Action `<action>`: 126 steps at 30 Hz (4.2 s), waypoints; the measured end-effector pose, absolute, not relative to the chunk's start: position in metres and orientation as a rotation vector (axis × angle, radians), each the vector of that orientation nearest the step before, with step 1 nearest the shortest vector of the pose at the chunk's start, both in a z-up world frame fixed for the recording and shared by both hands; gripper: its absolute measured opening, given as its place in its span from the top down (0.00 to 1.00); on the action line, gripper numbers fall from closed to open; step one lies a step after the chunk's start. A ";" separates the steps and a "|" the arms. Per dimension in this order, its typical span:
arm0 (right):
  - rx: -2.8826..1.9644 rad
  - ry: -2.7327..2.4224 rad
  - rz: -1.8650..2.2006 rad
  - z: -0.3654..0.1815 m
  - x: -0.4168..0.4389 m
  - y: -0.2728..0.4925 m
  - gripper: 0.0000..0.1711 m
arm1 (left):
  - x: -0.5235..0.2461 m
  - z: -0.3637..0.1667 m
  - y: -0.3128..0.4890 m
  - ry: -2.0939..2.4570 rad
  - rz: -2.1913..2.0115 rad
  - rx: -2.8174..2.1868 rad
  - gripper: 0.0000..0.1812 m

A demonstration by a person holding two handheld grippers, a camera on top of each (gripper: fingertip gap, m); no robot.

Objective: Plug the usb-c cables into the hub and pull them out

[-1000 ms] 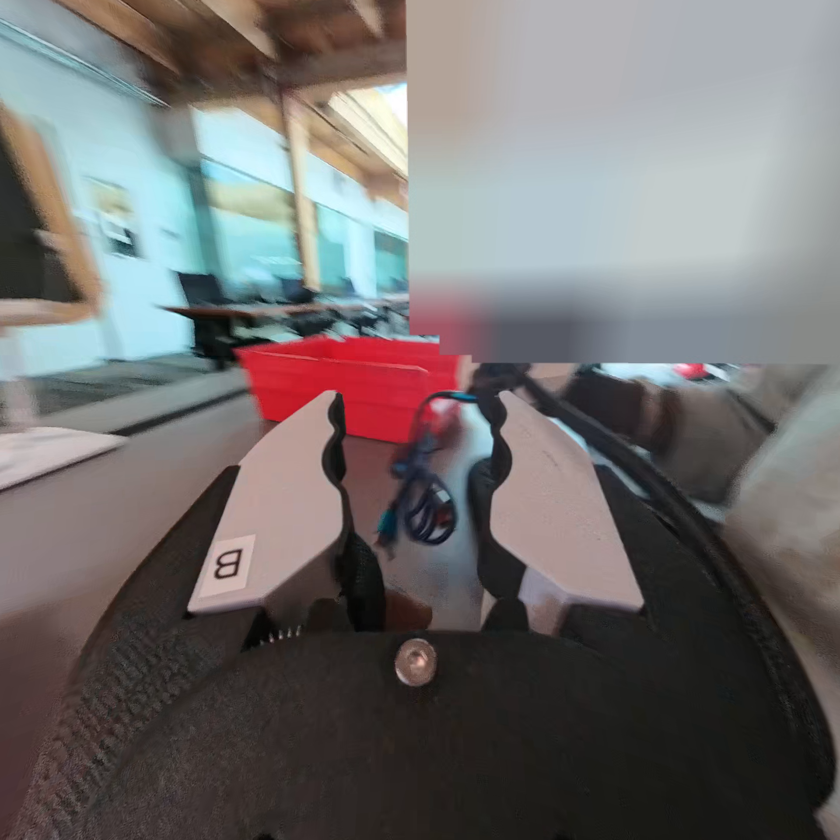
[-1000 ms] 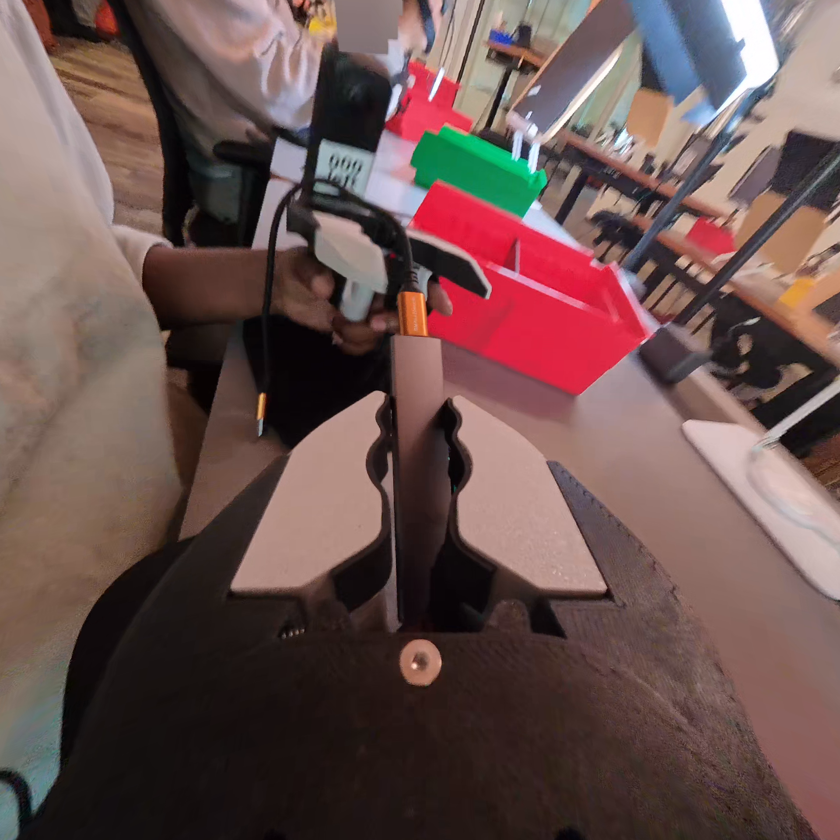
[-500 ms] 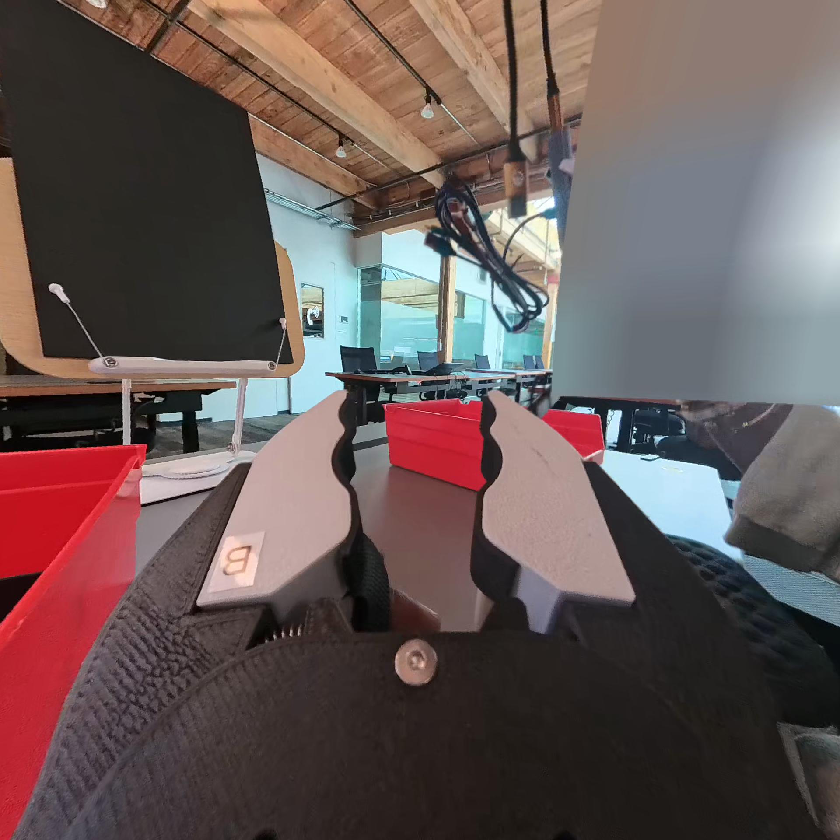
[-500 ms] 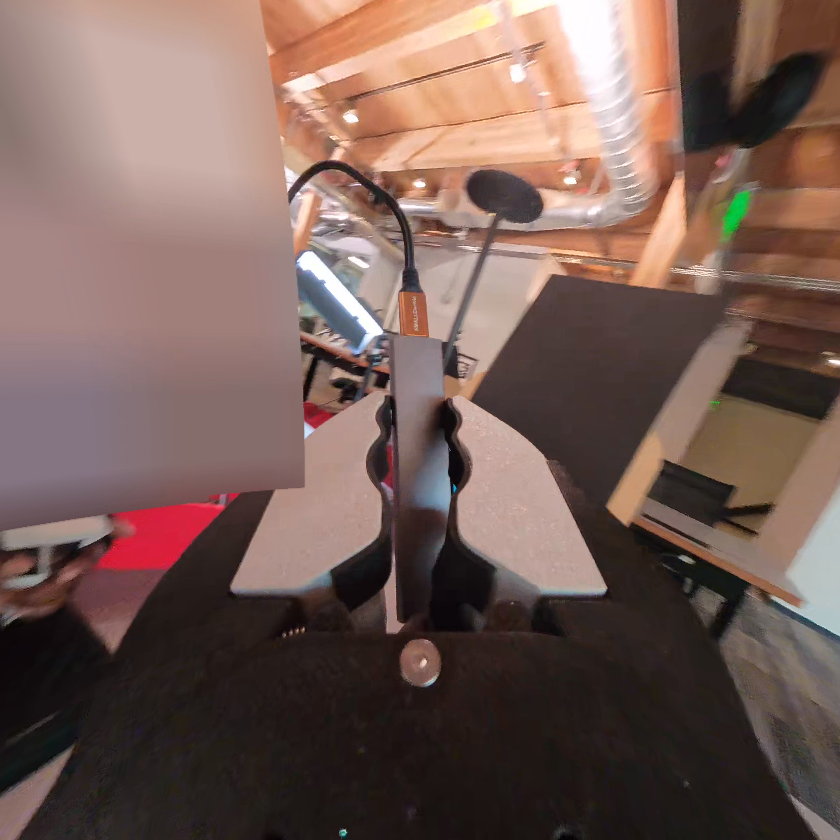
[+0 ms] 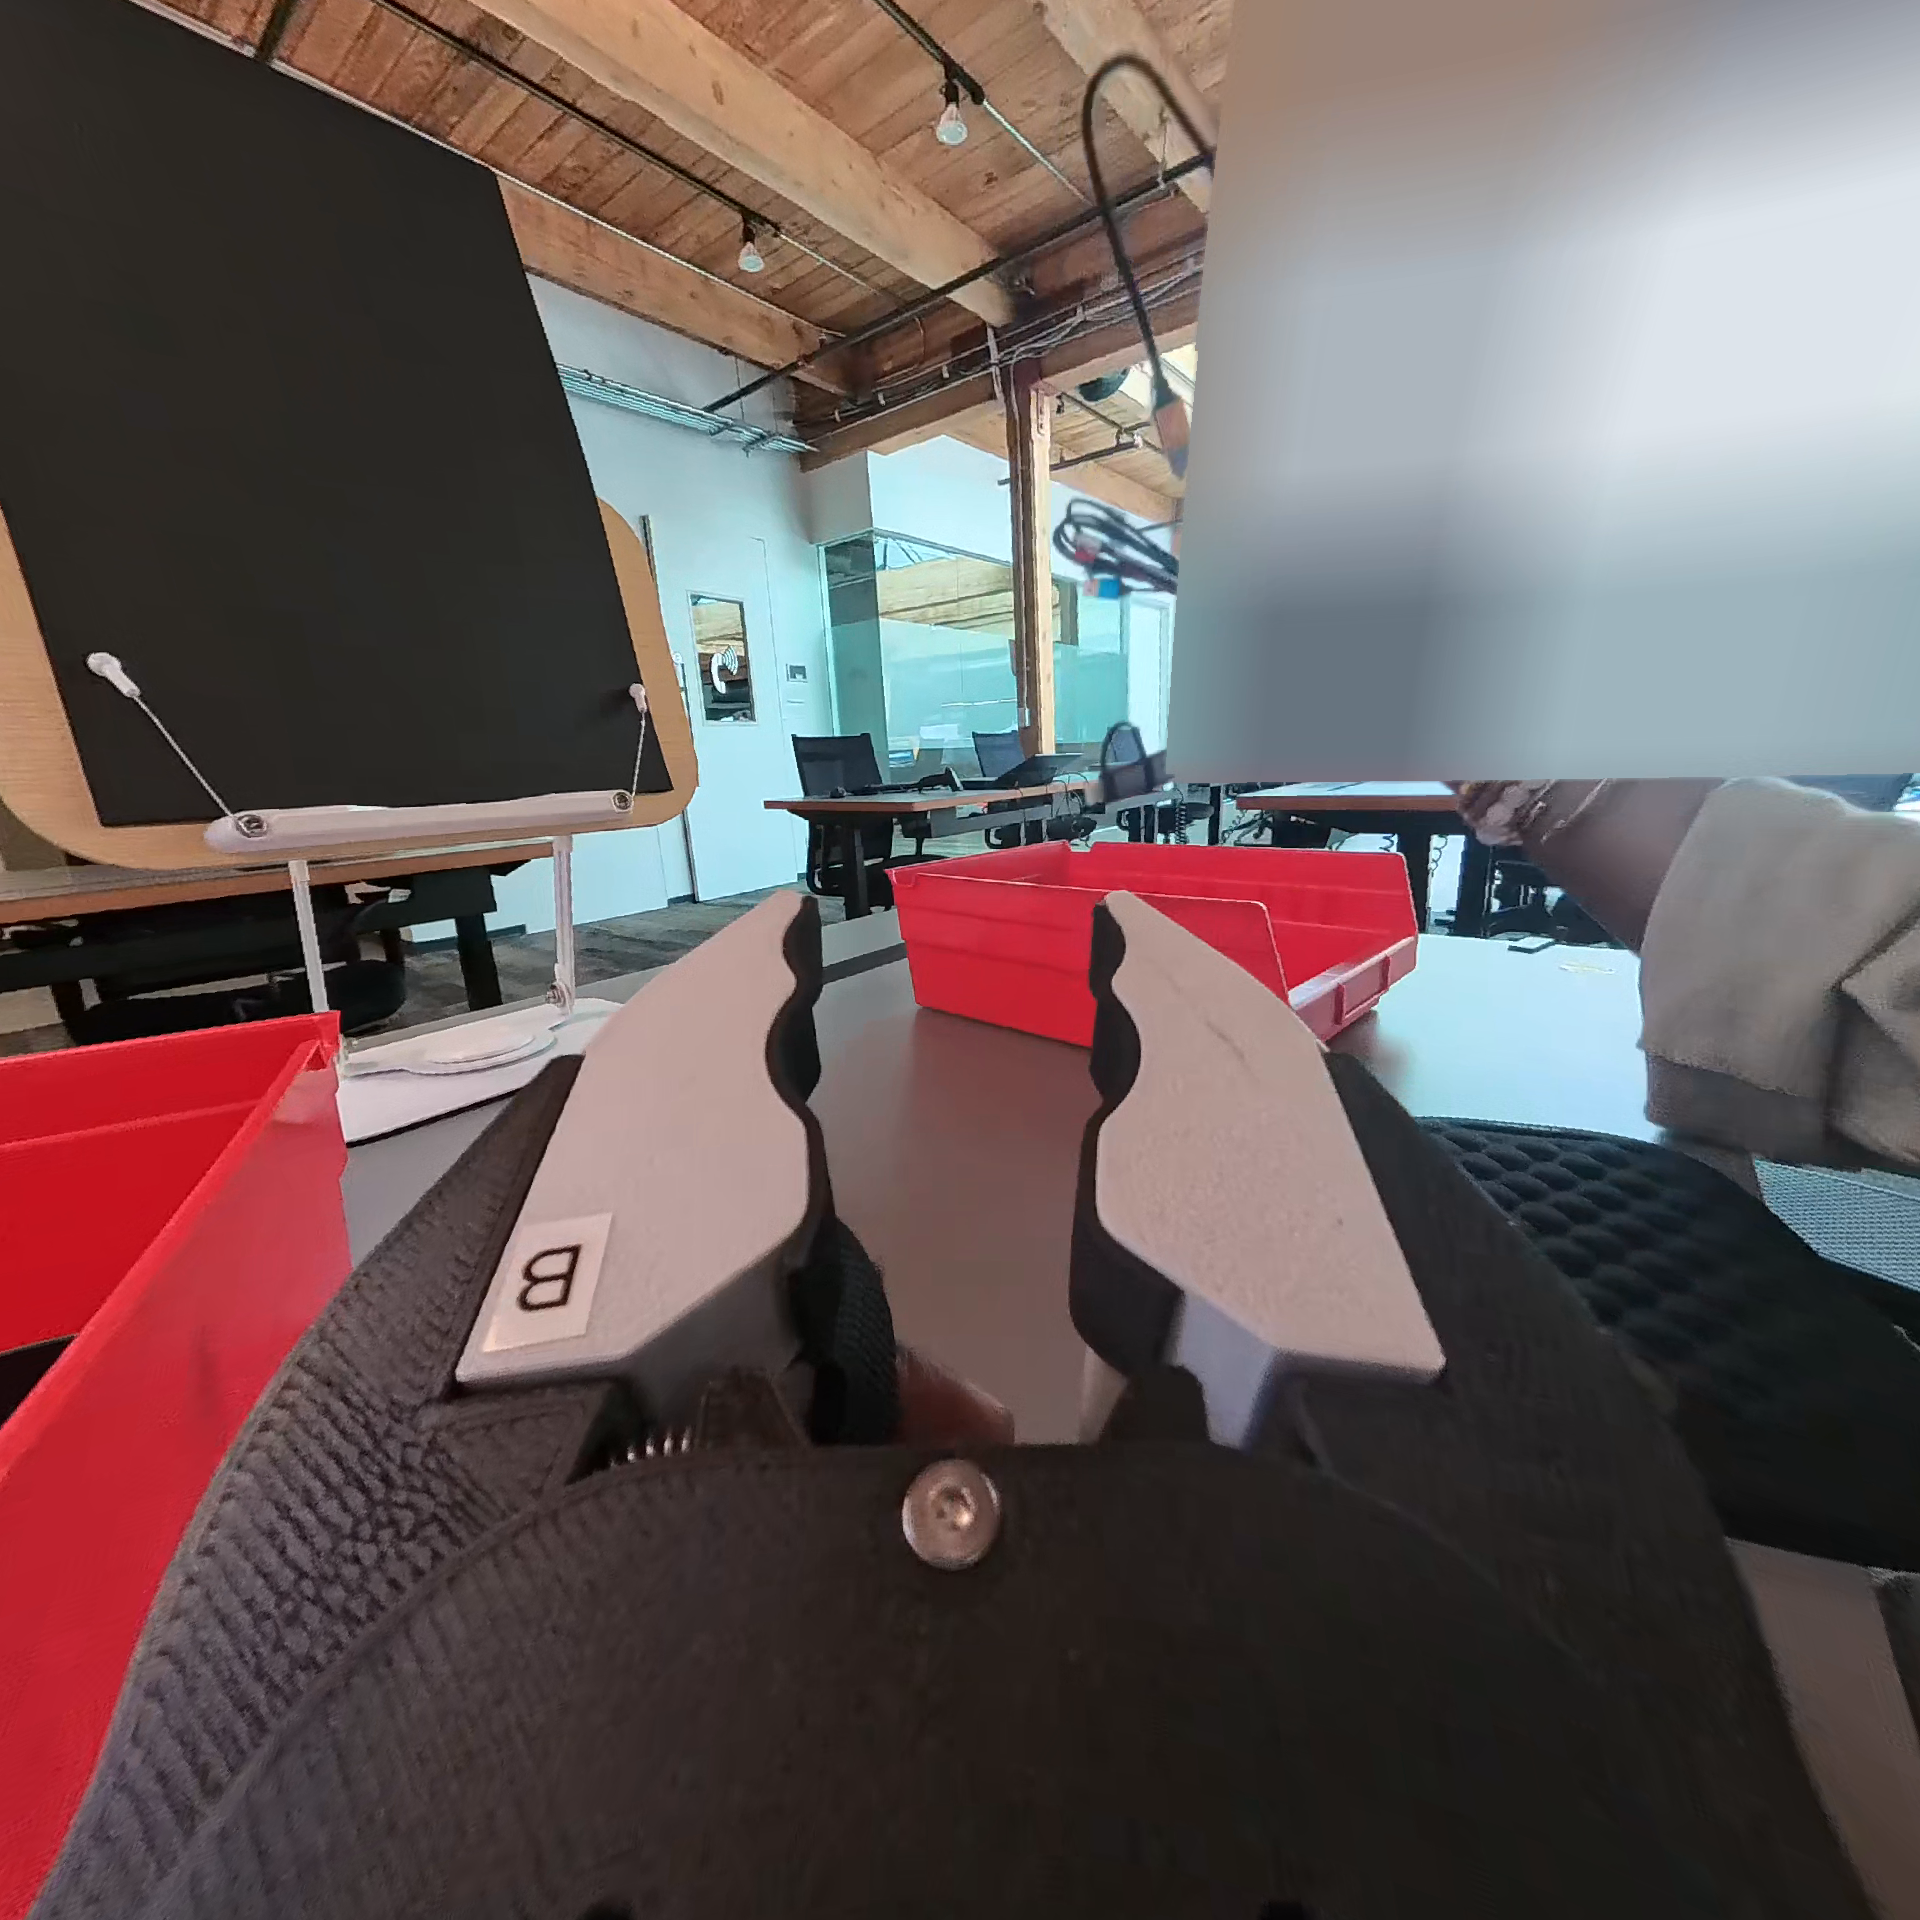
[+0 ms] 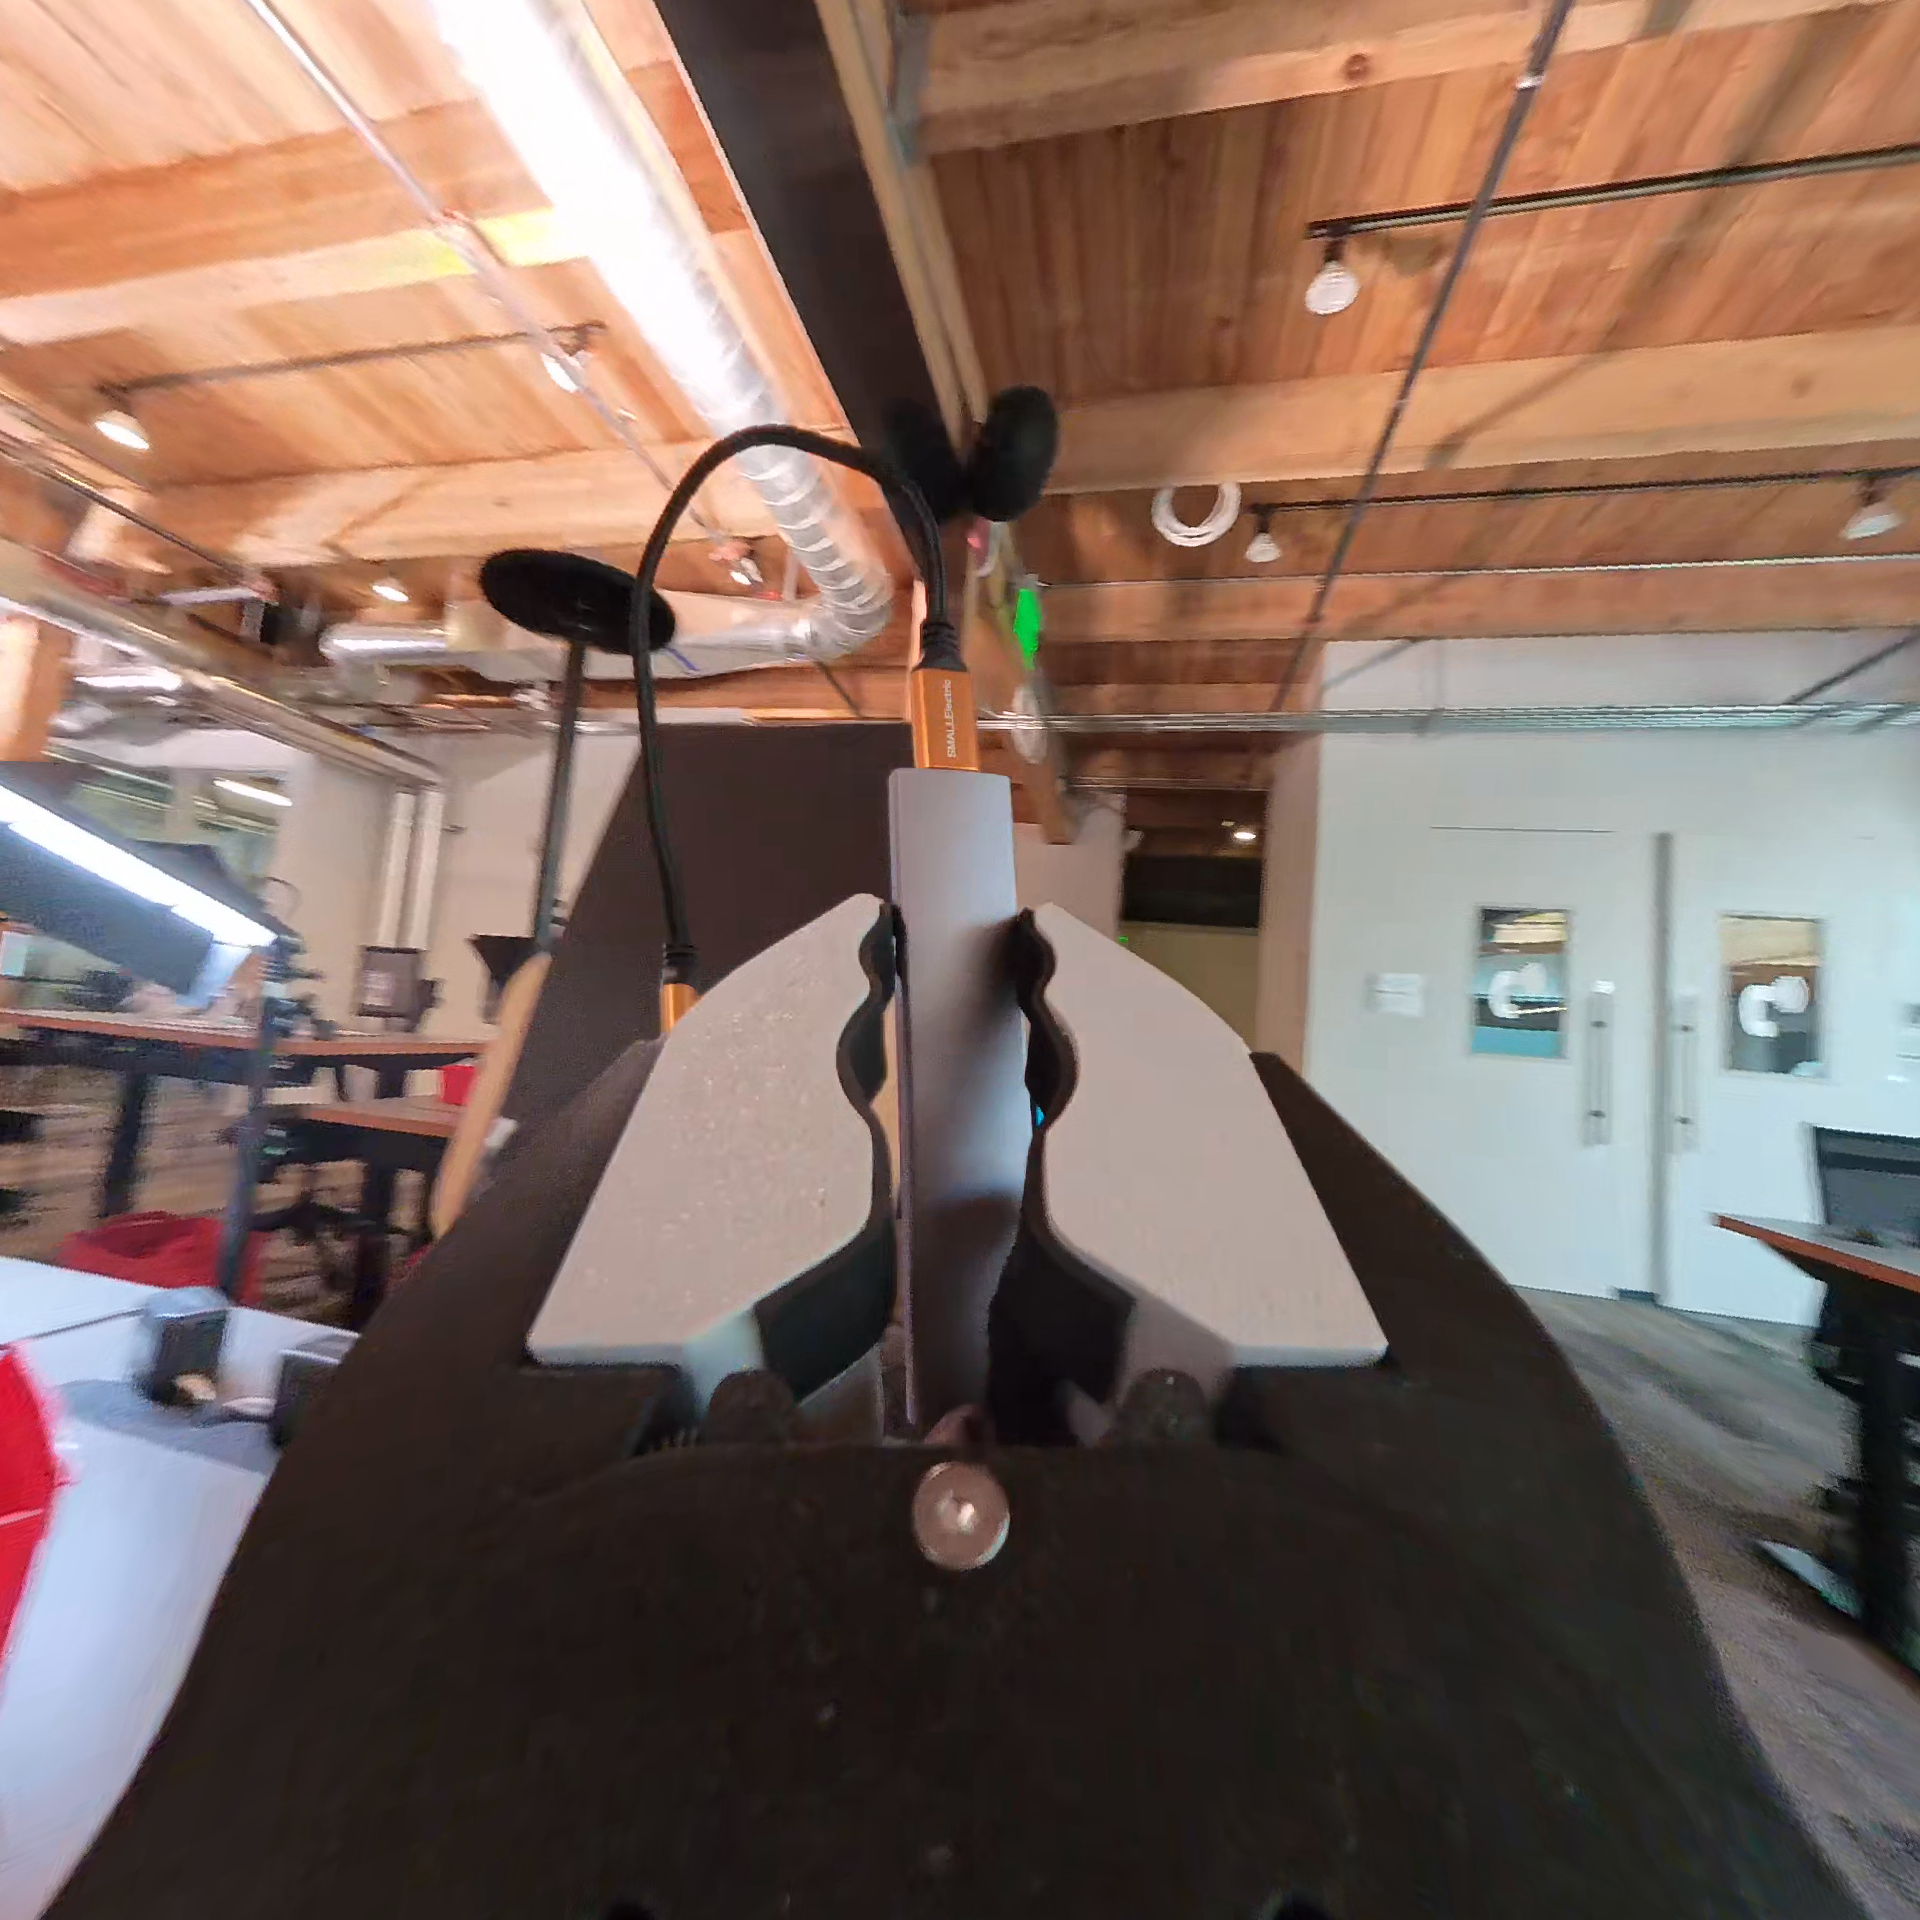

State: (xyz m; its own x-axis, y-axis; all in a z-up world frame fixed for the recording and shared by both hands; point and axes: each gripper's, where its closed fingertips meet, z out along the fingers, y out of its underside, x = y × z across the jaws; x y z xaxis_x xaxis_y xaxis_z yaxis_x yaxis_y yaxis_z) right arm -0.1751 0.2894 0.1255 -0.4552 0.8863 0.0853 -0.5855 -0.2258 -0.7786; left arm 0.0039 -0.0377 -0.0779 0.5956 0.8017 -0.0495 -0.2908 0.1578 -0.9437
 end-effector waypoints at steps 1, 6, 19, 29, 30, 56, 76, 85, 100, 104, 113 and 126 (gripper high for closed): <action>-0.490 -0.936 1.795 0.119 -0.180 0.294 0.88 | 0.004 -0.078 -0.038 -0.536 0.832 -1.164 0.73; -0.525 -0.922 1.519 0.084 -0.197 0.298 0.88 | 0.003 -0.078 -0.038 -0.539 0.831 -1.163 0.73; -1.151 -1.257 1.527 -0.038 -0.233 0.304 0.88 | 0.004 -0.077 -0.041 -0.541 0.820 -1.148 0.73; -1.322 -1.910 0.950 -0.159 -0.239 0.293 0.87 | 0.003 -0.078 -0.040 -0.544 0.822 -1.154 0.74; -1.327 -1.974 0.931 -0.167 -0.238 0.288 0.87 | 0.003 -0.078 -0.040 -0.544 0.823 -1.157 0.74; -0.619 -1.962 2.065 -0.062 -0.049 0.144 0.76 | 0.003 -0.081 -0.034 -0.530 0.843 -1.195 0.74; -0.848 -1.872 2.366 -0.111 -0.038 0.125 0.76 | -0.011 -0.023 -0.117 -0.450 0.740 -1.731 0.73; -0.834 -1.782 2.343 -0.105 -0.041 0.125 0.81 | -0.135 -0.130 -0.173 -0.268 0.349 -2.396 0.84; -0.906 -1.826 2.325 -0.111 -0.050 0.121 0.83 | -0.178 -0.229 -0.206 -0.145 0.114 -2.779 0.82; -0.905 -1.825 2.325 -0.111 -0.050 0.121 0.83 | -0.172 -0.230 -0.208 -0.170 0.075 -2.808 0.90; -0.893 -1.770 2.361 -0.107 -0.049 0.126 0.84 | -0.172 -0.165 -0.231 -0.107 0.607 -2.860 0.97; -0.794 -1.718 2.407 -0.098 -0.037 0.130 0.85 | -0.151 0.020 -0.211 -0.483 1.353 -2.040 0.98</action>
